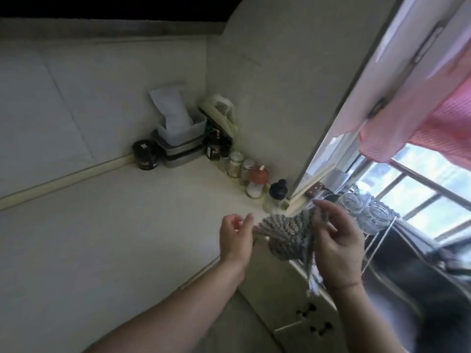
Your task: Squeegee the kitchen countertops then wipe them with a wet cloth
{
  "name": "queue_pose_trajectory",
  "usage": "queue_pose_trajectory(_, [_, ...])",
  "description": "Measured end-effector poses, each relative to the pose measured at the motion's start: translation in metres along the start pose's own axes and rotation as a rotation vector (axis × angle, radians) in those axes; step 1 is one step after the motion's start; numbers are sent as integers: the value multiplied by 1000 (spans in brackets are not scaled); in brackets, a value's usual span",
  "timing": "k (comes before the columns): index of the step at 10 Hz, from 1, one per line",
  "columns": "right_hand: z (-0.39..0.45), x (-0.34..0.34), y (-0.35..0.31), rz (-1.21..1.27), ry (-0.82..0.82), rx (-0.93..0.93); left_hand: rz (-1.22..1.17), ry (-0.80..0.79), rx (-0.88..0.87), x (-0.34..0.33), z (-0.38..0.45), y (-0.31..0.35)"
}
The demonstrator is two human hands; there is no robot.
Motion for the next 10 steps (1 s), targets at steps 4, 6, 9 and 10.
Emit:
queue_pose_trajectory(4, [23,127,-3,190,363,38,39,-577,70,-91,34,-31])
queue_pose_trajectory(6, [-10,173,55,122,525,-138,439,-1095,51,-113,44,-24])
queue_pose_trajectory(9, [-2,240,147,128,740,-388,195,-839,6,-192,92,28])
queue_pose_trajectory(10, [13,254,197,150,754,-575,548,-672,-126,-240,115,25])
Point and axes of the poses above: each hand's wrist, its own z-axis towards the middle knuckle, its own x-axis out of the back of the hand, y = z × x, the point moved 4 cm from there along z, towards the middle knuckle, and after that the axes turned 7 degrees about z, right-handed, at the moved point
